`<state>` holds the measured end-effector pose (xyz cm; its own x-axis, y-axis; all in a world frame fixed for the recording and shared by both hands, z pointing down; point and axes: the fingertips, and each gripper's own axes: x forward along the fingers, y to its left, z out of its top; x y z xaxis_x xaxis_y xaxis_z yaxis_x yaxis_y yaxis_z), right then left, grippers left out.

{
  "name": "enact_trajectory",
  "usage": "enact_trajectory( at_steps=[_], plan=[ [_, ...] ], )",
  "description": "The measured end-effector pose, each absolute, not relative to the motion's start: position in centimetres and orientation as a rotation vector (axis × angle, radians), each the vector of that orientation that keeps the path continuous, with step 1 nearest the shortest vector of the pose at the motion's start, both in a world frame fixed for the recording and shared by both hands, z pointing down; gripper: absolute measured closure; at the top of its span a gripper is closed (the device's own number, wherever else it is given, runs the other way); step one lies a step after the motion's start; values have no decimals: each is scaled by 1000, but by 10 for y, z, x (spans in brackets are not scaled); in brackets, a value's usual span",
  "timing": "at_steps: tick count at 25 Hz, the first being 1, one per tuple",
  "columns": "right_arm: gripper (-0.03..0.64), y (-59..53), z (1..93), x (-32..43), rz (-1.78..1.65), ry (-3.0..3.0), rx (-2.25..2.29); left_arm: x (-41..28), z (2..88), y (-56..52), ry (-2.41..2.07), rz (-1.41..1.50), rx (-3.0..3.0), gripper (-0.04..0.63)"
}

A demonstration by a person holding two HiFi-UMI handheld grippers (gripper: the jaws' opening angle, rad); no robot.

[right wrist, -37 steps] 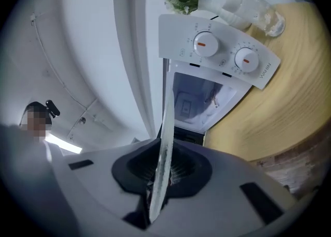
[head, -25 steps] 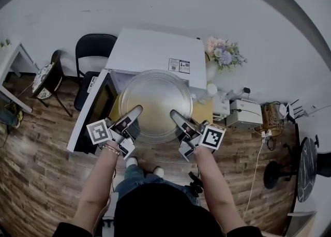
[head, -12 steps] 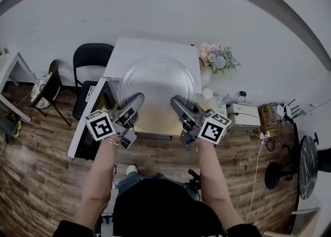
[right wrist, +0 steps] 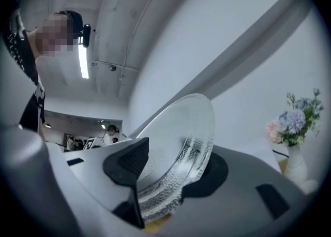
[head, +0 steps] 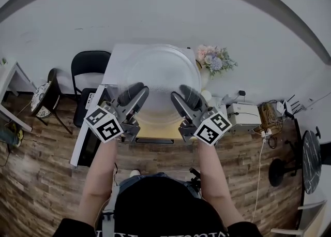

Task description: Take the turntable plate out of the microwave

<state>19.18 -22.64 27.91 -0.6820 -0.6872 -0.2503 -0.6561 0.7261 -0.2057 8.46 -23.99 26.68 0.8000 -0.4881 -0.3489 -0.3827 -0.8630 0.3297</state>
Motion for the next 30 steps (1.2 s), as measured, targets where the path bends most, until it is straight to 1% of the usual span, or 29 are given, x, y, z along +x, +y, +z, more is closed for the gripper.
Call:
enact_trajectory(
  at_steps=[4, 8, 14, 30],
  plan=[
    [400, -228, 265, 195, 8, 2597, -1091, 89, 254, -241, -663, -673, 2836, 486],
    [371, -232, 259, 200, 88, 2574, -1139, 95, 250, -244, -682, -679, 2886, 474],
    [365, -236, 247, 202, 180, 2566, -1148, 97, 240, -248, -685, -715, 2931, 466],
    [354, -240, 236, 187, 233, 2565, -1139, 83, 231, -250, -723, -708, 2963, 456]
  ],
)
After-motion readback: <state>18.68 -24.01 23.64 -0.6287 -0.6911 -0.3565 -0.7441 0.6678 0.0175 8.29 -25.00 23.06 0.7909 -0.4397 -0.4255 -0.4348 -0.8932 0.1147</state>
